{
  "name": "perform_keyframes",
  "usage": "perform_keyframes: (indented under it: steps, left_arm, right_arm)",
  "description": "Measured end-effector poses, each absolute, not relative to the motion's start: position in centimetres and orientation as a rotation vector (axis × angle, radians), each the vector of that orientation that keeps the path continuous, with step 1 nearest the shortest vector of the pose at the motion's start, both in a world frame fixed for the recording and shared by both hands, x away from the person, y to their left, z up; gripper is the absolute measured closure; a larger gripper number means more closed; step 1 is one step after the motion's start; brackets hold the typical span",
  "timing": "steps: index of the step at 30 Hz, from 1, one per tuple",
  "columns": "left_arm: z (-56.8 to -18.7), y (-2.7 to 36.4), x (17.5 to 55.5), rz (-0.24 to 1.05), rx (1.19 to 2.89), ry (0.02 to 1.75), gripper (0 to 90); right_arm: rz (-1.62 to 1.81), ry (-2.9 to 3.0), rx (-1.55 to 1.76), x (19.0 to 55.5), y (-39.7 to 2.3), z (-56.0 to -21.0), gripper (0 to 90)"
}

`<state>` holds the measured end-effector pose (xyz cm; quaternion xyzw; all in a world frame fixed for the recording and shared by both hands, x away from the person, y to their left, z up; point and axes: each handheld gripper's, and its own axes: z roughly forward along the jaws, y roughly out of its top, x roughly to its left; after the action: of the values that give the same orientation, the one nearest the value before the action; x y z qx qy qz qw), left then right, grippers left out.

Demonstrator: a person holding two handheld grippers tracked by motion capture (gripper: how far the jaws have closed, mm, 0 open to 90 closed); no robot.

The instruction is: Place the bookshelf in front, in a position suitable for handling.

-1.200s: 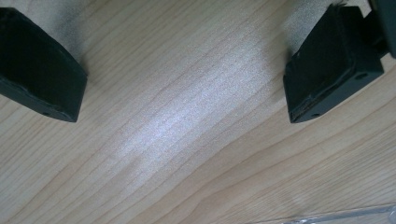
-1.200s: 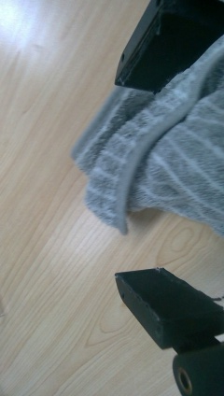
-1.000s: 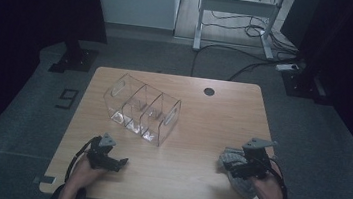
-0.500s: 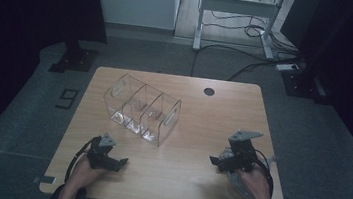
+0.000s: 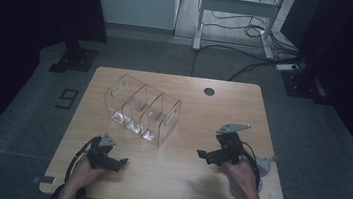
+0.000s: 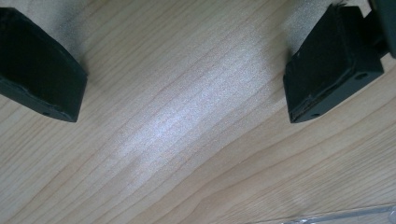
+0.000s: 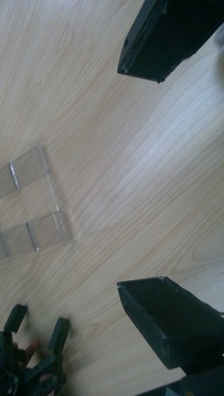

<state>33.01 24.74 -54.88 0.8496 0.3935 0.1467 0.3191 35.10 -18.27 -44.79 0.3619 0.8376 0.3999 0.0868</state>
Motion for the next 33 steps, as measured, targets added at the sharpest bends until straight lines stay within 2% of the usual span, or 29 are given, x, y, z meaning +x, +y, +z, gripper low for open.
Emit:
perform_keyframes:
  steps: [33]
  left_arm:
    - [-54.9, 24.7, 33.0, 0.385, 2.233, 1.036, 0.0]
  right_arm:
    - [1.183, 2.505, 0.958, 38.1, -8.2, -43.9, 0.0]
